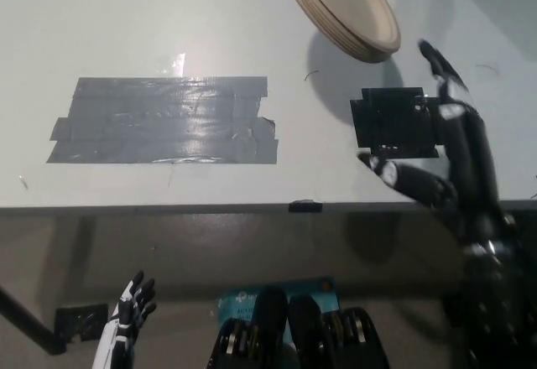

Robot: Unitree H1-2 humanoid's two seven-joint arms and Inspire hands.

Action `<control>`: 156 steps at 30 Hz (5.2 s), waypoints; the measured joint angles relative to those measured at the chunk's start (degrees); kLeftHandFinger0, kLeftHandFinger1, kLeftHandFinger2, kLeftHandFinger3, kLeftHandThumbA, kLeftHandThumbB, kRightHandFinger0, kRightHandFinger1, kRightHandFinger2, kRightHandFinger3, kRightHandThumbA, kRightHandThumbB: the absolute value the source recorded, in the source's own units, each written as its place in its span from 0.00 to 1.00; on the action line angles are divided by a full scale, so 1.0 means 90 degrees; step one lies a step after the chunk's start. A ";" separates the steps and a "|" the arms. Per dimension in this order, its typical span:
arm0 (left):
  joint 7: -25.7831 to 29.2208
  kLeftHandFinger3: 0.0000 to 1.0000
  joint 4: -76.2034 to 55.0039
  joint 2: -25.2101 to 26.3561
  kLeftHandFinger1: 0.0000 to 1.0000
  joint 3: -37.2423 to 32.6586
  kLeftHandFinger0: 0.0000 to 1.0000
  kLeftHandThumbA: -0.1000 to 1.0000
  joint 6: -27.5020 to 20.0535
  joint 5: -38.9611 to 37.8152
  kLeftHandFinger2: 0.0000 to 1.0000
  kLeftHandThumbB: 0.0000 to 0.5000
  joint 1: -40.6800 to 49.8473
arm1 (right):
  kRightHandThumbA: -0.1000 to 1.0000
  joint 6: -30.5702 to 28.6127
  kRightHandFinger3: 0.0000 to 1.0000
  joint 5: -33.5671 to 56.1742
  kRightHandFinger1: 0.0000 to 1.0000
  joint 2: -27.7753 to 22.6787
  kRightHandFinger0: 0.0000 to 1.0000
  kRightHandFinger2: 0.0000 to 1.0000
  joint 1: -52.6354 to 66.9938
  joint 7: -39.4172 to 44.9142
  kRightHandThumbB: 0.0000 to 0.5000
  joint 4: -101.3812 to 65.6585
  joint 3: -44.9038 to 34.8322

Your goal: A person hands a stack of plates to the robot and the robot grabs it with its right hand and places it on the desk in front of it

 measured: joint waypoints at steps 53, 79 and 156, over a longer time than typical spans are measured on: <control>0.0000 1.00 -0.0126 0.0027 1.00 -0.0032 1.00 1.00 -0.0025 0.0088 1.00 0.40 -0.0061 | 0.85 0.0686 0.45 -0.1733 0.00 0.0032 0.00 0.30 -0.3499 -0.3482 0.00 0.5580 0.1183; -0.0002 1.00 -0.0132 0.0144 1.00 -0.0068 1.00 1.00 -0.0006 0.0198 1.00 0.42 -0.0071 | 0.73 0.0335 0.08 -0.2155 0.00 -0.1984 0.00 0.15 -0.2993 -0.3509 0.00 0.3865 0.1573; -0.0049 1.00 0.0146 0.0148 1.00 -0.0216 1.00 1.00 0.0063 0.0195 1.00 0.45 -0.0246 | 0.94 0.0672 1.00 0.2601 1.00 -0.3715 1.00 1.00 0.0414 -0.0347 1.00 -0.0456 0.1419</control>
